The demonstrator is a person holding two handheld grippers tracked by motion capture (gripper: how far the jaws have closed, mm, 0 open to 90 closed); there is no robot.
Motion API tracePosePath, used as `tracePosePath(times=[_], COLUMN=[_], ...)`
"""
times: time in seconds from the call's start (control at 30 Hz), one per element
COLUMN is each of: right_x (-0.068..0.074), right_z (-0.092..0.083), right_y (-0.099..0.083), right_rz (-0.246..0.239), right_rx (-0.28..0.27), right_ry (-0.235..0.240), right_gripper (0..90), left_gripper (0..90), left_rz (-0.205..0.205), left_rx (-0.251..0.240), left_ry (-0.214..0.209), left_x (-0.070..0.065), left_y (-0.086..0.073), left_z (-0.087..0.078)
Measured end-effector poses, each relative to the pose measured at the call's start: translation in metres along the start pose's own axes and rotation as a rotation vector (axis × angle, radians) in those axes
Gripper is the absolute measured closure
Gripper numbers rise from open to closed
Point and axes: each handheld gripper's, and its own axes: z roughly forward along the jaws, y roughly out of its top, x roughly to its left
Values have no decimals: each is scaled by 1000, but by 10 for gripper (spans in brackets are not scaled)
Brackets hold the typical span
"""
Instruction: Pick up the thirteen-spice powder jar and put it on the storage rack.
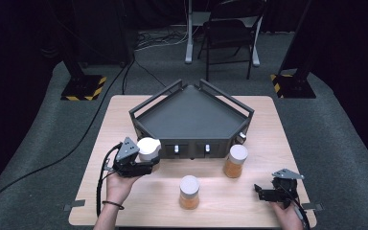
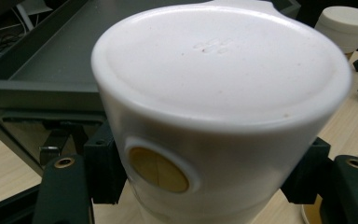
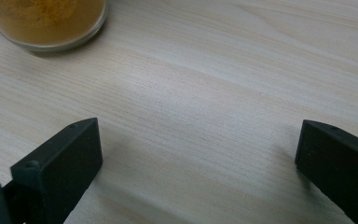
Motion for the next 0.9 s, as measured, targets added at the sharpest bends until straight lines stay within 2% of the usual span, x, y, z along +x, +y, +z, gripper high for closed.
tracePosePath(times=[0.53, 0.9], right_x=[0, 0], right_z=[0, 0], right_y=[0, 0], right_rz=[0, 0], right_rx=[0, 0], right_ry=[0, 0], right_gripper=[0, 0], left_gripper=[306, 306], left_rz=[19, 31], left_rx=[-7, -14], left_ry=[1, -17], left_x=[3, 7], left_y=[30, 52], left_z=[-7, -6])
